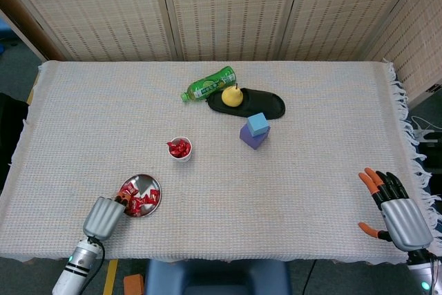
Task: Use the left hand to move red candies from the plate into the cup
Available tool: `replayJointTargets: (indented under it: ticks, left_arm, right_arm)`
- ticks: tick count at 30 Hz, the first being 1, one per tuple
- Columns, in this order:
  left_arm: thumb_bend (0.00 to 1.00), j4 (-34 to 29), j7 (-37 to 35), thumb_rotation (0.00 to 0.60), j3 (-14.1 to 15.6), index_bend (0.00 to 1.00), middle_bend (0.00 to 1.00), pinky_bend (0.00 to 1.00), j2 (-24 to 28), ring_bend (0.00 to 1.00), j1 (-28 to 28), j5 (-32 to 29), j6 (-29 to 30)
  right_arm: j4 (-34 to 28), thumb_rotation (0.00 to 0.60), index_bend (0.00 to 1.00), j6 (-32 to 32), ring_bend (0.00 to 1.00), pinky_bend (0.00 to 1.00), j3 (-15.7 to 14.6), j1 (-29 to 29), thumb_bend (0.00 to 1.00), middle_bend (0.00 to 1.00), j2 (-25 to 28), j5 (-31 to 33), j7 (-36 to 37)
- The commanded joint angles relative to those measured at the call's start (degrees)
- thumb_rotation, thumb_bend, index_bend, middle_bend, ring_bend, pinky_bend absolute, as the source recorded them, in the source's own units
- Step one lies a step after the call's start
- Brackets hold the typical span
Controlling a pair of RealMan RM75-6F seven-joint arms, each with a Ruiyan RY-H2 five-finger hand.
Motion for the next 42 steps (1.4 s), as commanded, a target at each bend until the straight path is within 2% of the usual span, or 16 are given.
replayJointTargets:
  ticks: [1,16,29,34,42]
  left_arm:
    - [0.38,0.34,-0.02,0.6,-0.16,0.36,0.41,1.0,-0.23,0.82,0.05,0.2,-0.05]
    - [0.38,3.59,1.93,0.6,-1.35,0.45,0.51,1.0,-1.68,0.82,0.23,1.97,-0.51]
    - [0.38,2.14,-0.75,0.6,-2.5,0.48,0.54,1.0,-1.01,0.82,0.8,3.2,0.85]
    - [0.38,-2.45,-3.67,0.6,-4.95,0.48,0.54,1.0,1.46,0.82,0.16,2.81,1.75]
    - [0.38,-9.92,-6.82,0.6,-10.18,0.48,0.54,1.0,4.95,0.82,-3.25,0.91,-0.46]
  right_arm:
    - [-0.01,0.6,0.0,-0.03,0.0,0.0,-0.01,0.02,0.0,0.0,0.0,-0.02,-0.03]
    - [-0.07,0.6,0.0,0.02,0.0,0.0,0.02,-0.01,0.0,0.0,-0.06,0.22,-0.28]
    - [0.04,0.6,0.0,0.04,0.0,0.0,0.05,0.0,0.0,0.0,-0.09,0.3,-0.17]
    - [0.14,0.6,0.0,-0.27,0.0,0.0,0.16,0.13,0.0,0.0,-0.16,0.65,-0.2]
    - [0.09,0.6,0.0,-1.16,0.0,0.0,0.61,0.51,0.0,0.0,-0.41,1.81,-0.73]
